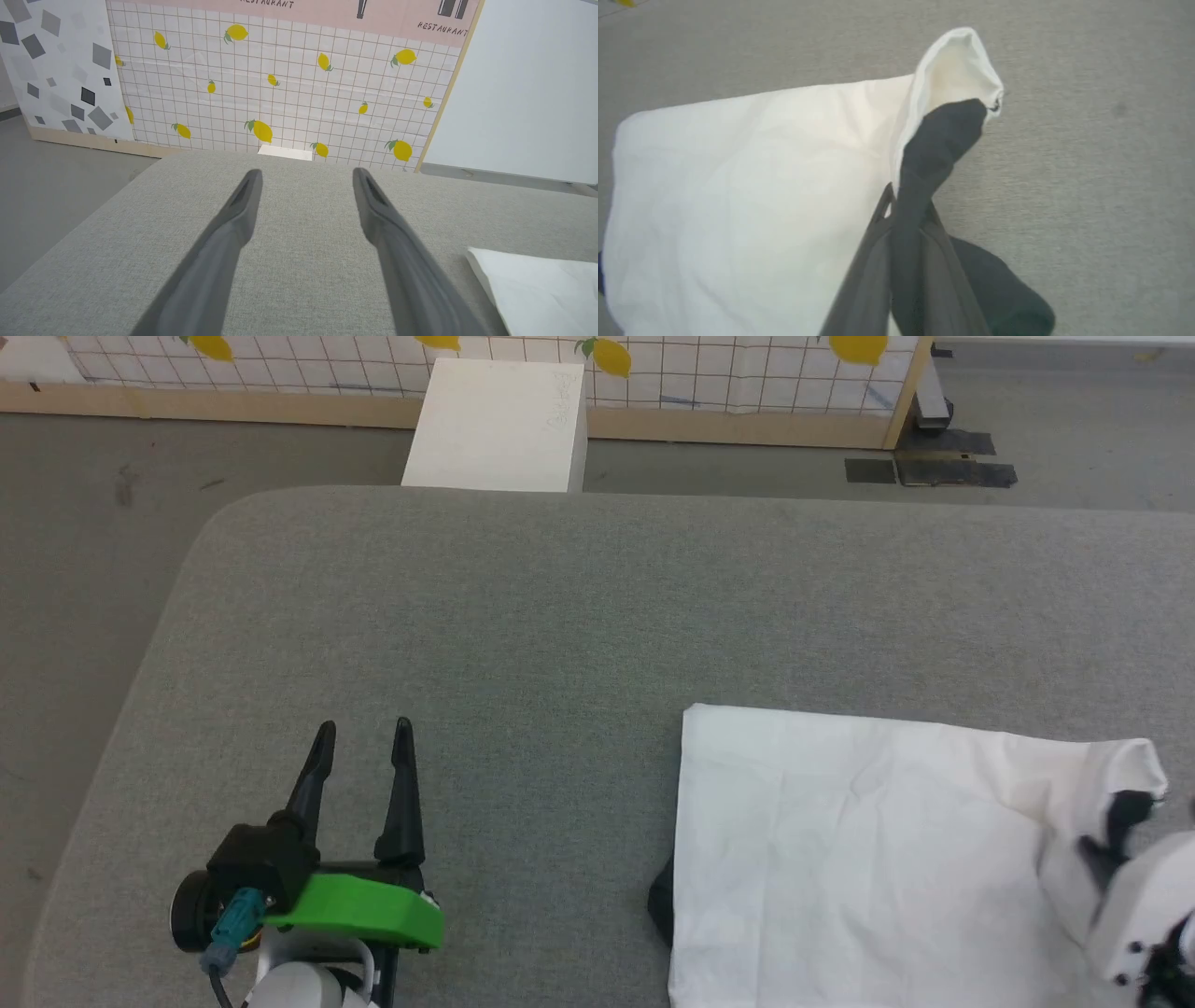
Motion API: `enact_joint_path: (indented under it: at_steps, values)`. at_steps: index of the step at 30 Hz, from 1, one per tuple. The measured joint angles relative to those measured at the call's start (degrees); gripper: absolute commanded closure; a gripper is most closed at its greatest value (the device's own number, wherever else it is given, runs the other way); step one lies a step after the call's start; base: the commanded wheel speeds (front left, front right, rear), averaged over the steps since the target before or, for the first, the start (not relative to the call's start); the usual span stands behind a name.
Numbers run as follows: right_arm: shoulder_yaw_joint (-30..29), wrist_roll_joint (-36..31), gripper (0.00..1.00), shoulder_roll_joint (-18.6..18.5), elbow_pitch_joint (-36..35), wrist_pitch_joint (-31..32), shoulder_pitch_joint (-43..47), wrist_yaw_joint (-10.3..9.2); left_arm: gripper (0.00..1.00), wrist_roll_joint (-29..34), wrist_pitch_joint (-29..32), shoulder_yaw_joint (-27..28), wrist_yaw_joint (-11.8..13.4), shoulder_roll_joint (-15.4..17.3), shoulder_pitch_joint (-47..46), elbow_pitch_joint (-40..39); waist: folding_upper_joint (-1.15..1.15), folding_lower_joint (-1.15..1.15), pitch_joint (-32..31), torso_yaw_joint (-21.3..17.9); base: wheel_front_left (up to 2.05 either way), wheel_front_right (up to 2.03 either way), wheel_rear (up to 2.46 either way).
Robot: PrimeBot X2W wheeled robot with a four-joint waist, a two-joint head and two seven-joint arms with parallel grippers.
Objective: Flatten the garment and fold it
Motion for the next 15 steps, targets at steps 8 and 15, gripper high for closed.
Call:
enact_joint_path:
  at_steps: [8, 15]
  values:
    - [18.71, -0.30, 1.00, -0.30, -16.77, 8.78, 2.33, 0.00, 0.00, -0.08, 0.00, -0.36, 0.00, -0.02, -0.03, 0.11, 0.00, 0.00, 0.46, 0.06, 0.00, 0.00, 0.00]
    - [33.16, -1.97, 1.00, -1.56, -13.29, 9.02, -4.37, 0.00, 0.00, -0.51, 0.00, -1.30, 0.00, -0.03, -0.43, 0.26, 0.00, 0.00, 1.40, 1.03, 0.00, 0.00, 0.00]
